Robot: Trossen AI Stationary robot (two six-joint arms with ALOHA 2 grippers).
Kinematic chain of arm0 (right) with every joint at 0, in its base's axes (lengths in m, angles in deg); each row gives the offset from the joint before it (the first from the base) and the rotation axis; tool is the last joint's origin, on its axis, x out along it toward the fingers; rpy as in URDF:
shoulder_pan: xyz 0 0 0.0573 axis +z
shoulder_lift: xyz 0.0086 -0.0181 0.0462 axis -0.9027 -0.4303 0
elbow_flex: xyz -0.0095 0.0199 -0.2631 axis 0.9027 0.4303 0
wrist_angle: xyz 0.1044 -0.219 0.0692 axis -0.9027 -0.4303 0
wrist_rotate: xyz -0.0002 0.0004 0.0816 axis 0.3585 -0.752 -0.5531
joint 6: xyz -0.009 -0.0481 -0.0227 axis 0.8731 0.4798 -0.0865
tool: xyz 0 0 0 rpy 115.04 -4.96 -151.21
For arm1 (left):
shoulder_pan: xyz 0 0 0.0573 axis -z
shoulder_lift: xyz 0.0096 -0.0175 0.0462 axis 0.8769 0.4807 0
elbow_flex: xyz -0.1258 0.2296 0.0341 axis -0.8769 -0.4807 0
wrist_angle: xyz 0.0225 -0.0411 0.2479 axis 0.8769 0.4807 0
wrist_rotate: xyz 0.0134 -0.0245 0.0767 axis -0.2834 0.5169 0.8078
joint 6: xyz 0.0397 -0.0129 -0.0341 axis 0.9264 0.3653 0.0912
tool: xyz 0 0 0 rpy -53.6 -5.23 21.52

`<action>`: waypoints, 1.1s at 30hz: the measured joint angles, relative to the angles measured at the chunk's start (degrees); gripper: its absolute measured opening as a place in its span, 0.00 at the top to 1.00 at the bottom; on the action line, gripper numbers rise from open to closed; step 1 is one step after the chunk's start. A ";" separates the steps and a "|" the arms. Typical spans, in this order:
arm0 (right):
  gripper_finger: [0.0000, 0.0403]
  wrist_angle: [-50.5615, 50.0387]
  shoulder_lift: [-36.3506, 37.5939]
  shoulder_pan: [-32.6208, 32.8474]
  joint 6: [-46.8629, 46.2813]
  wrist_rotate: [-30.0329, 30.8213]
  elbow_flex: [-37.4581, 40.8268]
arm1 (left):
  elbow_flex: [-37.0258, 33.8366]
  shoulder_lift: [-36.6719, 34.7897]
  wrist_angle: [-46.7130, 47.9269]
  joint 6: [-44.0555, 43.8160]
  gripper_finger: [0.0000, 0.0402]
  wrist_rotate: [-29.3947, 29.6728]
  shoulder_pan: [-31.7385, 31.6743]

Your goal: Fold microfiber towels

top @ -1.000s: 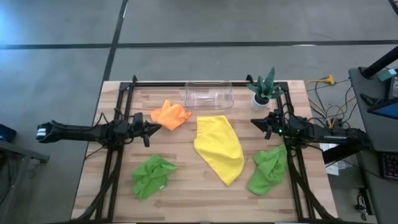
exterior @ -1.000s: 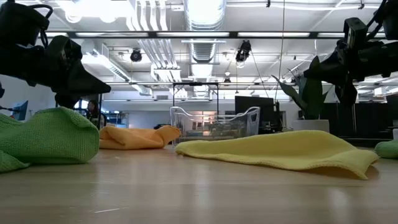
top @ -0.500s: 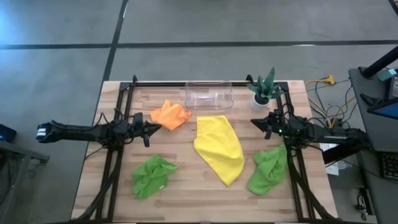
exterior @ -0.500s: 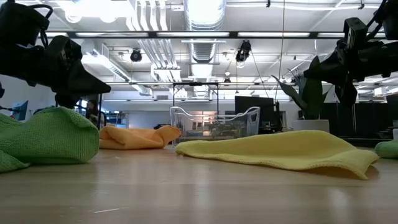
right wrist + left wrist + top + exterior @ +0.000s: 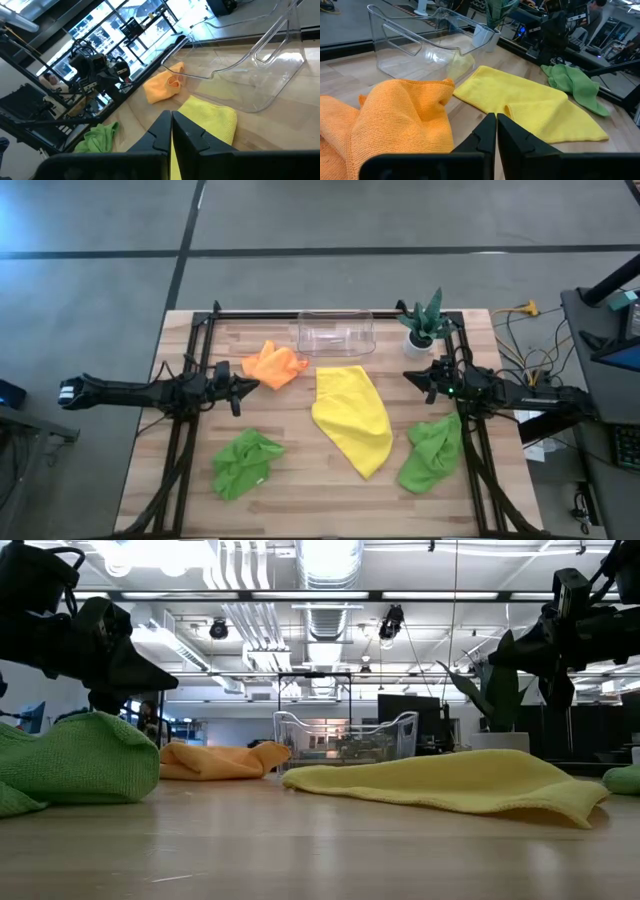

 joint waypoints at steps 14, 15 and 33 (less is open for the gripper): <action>0.98 3.15 -0.02 -0.13 41.27 8.99 0.00 | 0.00 0.00 0.00 0.00 1.00 0.00 0.00; 0.98 3.17 -0.01 -0.13 43.99 9.00 0.00 | 0.00 -0.01 0.00 0.00 1.00 0.01 0.00; 0.98 9.19 0.00 -0.10 34.40 3.58 0.00 | 0.00 -0.01 -15.17 -0.33 1.00 0.02 -0.01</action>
